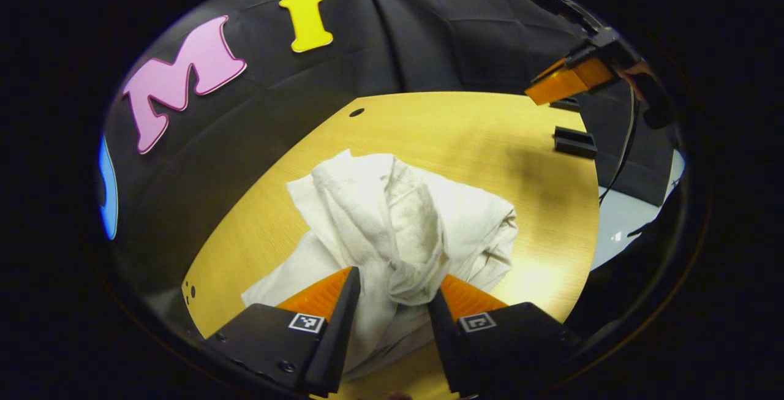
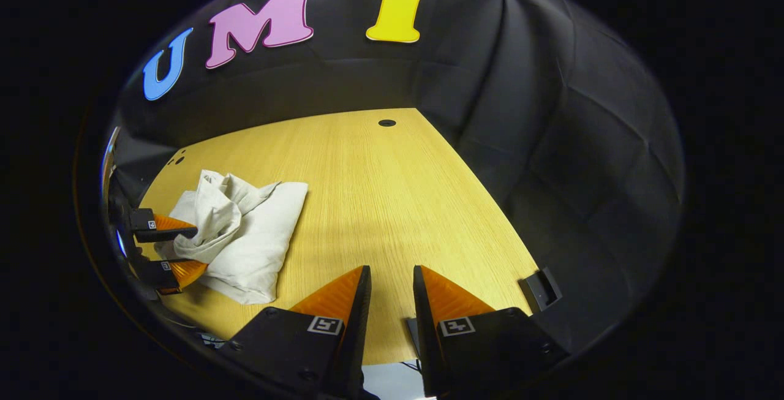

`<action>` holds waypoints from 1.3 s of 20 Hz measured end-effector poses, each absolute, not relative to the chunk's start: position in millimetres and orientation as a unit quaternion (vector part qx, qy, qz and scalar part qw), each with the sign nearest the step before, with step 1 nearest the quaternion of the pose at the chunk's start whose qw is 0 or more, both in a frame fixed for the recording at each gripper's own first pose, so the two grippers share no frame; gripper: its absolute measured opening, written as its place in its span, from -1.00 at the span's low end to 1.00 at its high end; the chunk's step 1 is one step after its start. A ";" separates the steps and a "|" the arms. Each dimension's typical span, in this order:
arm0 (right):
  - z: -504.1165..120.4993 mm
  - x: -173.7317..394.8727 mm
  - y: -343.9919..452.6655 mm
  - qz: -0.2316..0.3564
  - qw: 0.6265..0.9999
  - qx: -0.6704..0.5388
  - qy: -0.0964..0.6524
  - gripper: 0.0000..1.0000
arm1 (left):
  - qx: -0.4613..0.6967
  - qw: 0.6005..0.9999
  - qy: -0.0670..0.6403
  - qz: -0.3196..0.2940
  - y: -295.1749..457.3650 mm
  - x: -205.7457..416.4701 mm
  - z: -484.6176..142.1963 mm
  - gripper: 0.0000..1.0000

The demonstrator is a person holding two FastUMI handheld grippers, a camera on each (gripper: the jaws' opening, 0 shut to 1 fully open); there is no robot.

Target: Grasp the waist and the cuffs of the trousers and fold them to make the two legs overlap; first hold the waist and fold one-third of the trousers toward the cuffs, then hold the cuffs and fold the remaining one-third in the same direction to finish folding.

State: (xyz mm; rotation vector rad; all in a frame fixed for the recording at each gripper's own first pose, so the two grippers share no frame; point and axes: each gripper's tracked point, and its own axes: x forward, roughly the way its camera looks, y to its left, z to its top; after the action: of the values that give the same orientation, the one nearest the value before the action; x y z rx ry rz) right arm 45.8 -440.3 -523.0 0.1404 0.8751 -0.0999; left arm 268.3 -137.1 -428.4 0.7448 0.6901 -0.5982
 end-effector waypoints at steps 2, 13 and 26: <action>-520.0 43.0 -434.5 -0.044 0.903 0.068 0.422 -0.15 | 0.316 0.850 0.323 -0.272 -134.2 268.9 -406.4 0.51; -475.5 39.2 -352.0 0.026 0.913 0.093 0.397 -0.13 | 0.131 0.932 0.308 -0.142 -35.3 244.8 -312.9 0.84; -454.5 27.9 -270.7 0.113 0.907 0.094 0.395 -0.11 | -0.045 0.950 0.302 0.063 82.0 179.6 -281.6 0.86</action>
State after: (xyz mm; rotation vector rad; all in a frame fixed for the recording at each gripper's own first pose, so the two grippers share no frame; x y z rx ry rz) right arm 27.9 -270.7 -454.5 0.1935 0.8158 0.2324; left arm 179.6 82.0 -281.6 -0.0918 0.6144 0.1289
